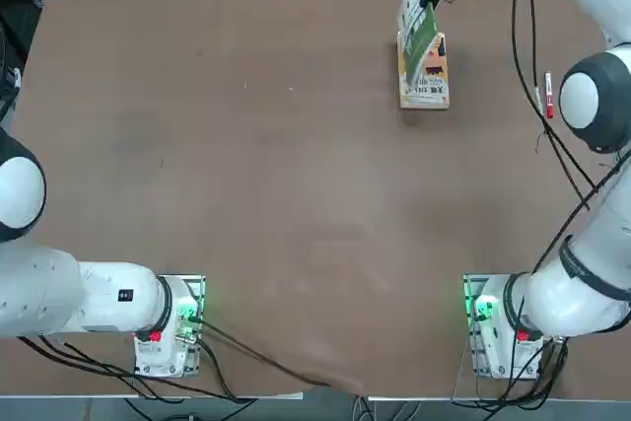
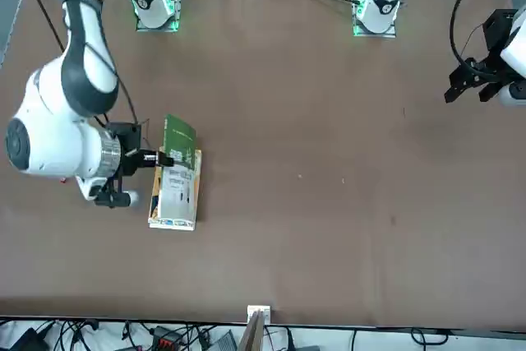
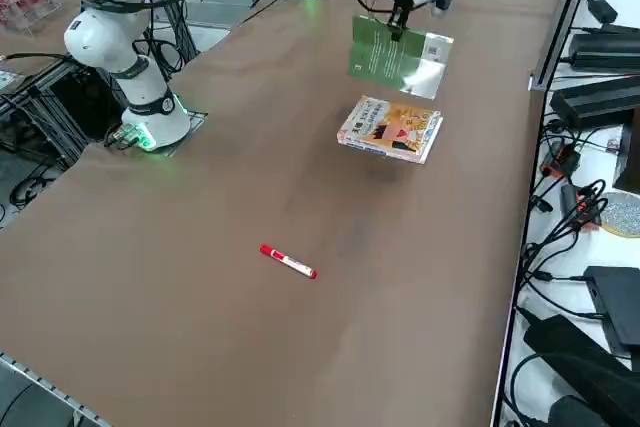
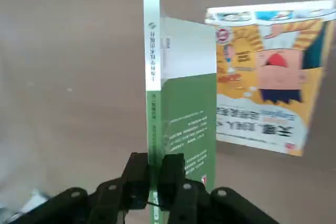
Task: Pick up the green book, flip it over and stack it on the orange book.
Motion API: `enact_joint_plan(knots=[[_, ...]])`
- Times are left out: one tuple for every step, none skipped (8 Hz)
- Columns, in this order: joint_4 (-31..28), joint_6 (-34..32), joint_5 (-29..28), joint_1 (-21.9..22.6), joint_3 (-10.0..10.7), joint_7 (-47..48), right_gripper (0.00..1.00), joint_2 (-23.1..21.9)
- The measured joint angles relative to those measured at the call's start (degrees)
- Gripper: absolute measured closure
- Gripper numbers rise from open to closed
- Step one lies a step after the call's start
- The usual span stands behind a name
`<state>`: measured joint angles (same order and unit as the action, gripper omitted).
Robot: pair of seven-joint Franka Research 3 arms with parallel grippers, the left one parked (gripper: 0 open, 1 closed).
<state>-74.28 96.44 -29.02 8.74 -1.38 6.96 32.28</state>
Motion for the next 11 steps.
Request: enact_joint_plan(knots=[[0.0, 0.0, -3.3, -0.8, 0.0, -1.3, 0.89, 1.1], [0.0, 0.3, -5.3, -1.6, 0.1, -1.6, 0.89, 1.9], [0.0, 0.7, -7.8, -2.5, 0.1, -2.0, 0.89, 2.8], [0.0, 1.7, -10.9, -3.3, 0.1, -2.4, 0.89, 3.7], [-0.1, 3.1, -13.7, -3.4, 0.1, -2.4, 0.89, 4.3], [-0.8, 5.1, -15.5, -3.1, 0.0, -2.4, 0.89, 4.7], [-2.5, 7.6, -16.2, -2.6, -0.1, -2.7, 0.89, 4.9], [-4.1, 8.7, -16.3, -2.3, -0.1, -4.1, 0.89, 4.9], [-5.5, 9.0, -16.3, -2.4, -0.1, -6.4, 0.89, 4.9], [-6.8, 9.1, -16.3, -2.8, 0.0, -9.0, 0.89, 4.8], [-7.9, 9.1, -17.1, -3.4, 0.0, -10.9, 0.89, 4.8]])
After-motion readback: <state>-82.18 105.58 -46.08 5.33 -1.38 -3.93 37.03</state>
